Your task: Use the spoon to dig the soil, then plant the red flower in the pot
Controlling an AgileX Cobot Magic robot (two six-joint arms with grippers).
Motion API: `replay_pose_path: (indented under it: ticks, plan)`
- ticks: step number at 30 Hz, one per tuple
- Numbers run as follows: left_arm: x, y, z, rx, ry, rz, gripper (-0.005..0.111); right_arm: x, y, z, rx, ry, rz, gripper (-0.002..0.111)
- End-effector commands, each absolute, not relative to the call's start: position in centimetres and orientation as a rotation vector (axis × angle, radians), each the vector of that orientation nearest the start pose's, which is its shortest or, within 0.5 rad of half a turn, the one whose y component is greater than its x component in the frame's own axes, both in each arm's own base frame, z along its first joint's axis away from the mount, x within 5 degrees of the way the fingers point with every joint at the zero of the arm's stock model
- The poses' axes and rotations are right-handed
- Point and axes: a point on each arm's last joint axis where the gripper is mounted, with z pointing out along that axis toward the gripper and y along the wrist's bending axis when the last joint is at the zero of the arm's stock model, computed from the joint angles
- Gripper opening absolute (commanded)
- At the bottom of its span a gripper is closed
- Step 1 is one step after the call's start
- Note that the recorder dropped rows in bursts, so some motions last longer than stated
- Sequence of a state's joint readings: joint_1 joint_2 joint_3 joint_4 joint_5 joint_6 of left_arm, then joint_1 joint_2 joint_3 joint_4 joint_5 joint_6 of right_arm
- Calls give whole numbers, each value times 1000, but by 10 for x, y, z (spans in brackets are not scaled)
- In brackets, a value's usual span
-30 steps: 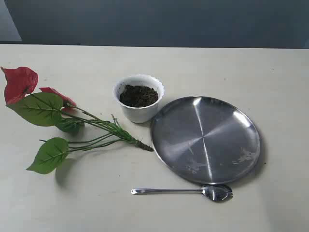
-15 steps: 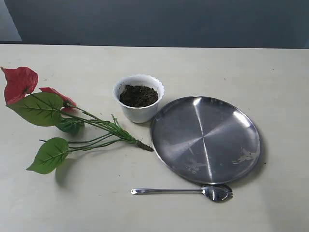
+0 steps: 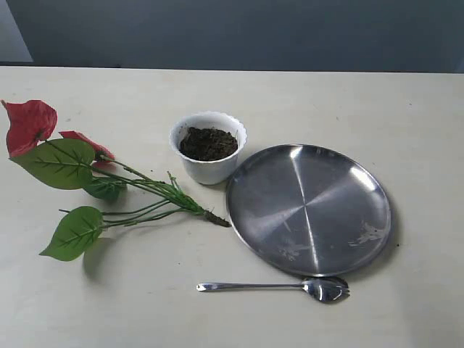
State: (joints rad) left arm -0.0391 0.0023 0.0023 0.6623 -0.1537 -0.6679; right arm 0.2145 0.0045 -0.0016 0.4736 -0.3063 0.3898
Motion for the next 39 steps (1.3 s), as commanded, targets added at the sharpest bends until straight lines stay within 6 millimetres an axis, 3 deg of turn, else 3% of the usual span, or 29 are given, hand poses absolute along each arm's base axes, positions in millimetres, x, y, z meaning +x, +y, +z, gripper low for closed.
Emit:
replay_pose_path:
  ticks: [1,5,8,9,10,12,14,15,16,18,20,22,25,27,33,39]
  plan:
    - [54,-11,224,98,1359,-115,0,50,-4,241,537,1091,871,-1]
    - [54,-11,224,99,1357,-117,0,51,3,239,488,1177,890,-1]
    - [54,-11,224,99,1357,-117,0,40,9,274,306,1365,734,-1]
    - [54,-11,224,99,1357,-117,0,41,8,297,228,1446,591,-1]
    - [54,-11,224,99,1357,-117,0,43,7,306,191,1483,520,-1]
    - [54,-11,224,99,1357,-117,0,60,9,340,72,1596,342,-1]
    - [54,-11,224,99,1357,-117,0,99,24,365,-129,1780,231,-1]
    - [54,-11,224,99,1357,-117,0,117,38,372,-247,1845,250,-1]
    - [54,-11,224,99,1357,-117,0,135,61,375,-480,1917,267,-1]
    - [54,-11,224,99,1357,-117,0,155,110,364,-915,2061,326,-1]
    - [54,-11,224,99,1357,-117,0,168,158,335,-1270,2179,342,-1]
    - [54,-11,224,99,1357,-117,0,173,204,297,-1513,2224,344,-1]
    - [54,-11,224,99,1357,-117,0,168,237,261,-1732,2193,314,-1]
    - [54,-11,224,99,1357,-117,0,162,254,240,-1861,2160,252,5]
    - [54,-11,224,99,1357,-117,0,133,288,194,-2155,2032,122,41]
    - [54,-11,224,99,1357,-117,0,122,304,172,-2251,1920,75,38]
